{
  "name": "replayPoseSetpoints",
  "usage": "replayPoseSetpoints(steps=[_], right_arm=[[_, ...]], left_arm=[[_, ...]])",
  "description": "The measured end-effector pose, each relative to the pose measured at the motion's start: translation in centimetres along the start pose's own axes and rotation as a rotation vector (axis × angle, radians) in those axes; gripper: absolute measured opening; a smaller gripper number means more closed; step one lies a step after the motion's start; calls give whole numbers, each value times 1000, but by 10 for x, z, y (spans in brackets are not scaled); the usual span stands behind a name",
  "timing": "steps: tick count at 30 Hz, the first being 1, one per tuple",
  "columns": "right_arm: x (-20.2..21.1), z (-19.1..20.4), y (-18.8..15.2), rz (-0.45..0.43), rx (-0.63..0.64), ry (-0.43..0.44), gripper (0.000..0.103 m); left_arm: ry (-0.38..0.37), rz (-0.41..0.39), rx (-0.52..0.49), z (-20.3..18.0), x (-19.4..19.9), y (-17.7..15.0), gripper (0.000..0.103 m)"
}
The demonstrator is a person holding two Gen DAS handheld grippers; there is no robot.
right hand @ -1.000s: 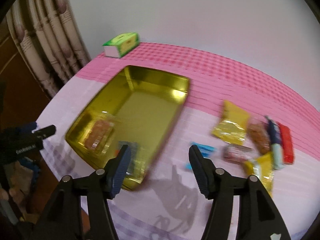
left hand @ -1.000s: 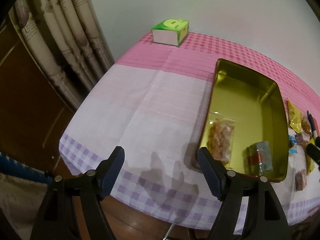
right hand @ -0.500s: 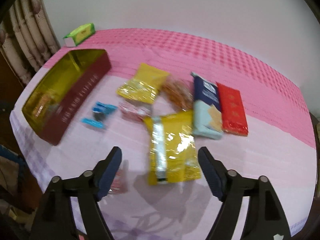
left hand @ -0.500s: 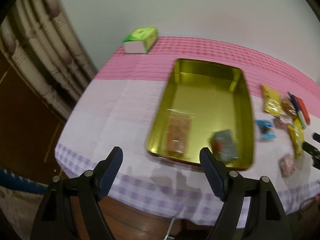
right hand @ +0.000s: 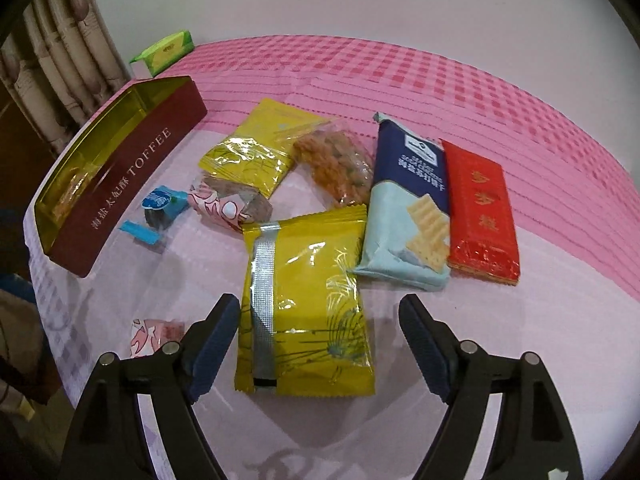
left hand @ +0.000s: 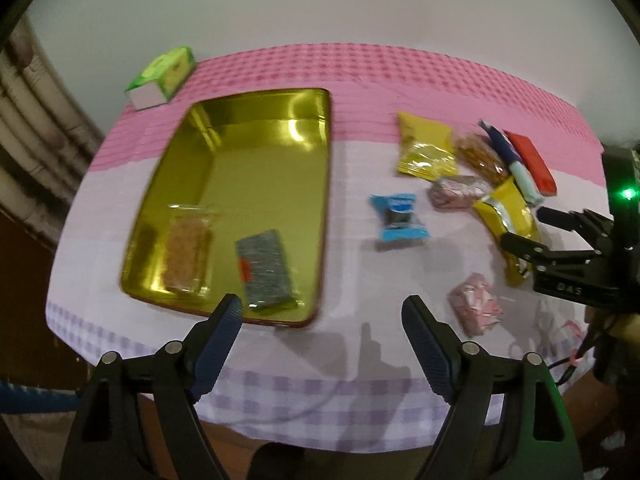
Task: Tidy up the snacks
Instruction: 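Move the right tool to the yellow silver-striped bag and grasp it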
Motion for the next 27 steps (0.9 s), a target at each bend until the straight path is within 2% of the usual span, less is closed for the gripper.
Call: replayPoseSetpoints(steps=[4,9,13,27], right_arm=[[-7,1,-1,0,7,1,77],[-7,6,0,-22,28,-6,60],[-1,5,-6,-34,5,-3,52],[29,-23,-56,-33,-121,-69,52]], left_arm=[[-10,28,-1,-16,-8,-4,82],[-14,54,0,-30,-16,-8,82],[-18,65,-4,-42,-19,-12,82],[-109,186,64,-81,-36,-17,82]])
Point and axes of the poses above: each gripper's, at about its wrist camera, not at the fingertips, and x roughly against the way its jaws point, z to its left, y to its top, the point moved 1 cm from there along -x, roughly the way its jaws point, and after that the axes turned 11 degrees about x, right-handed, at the moved point
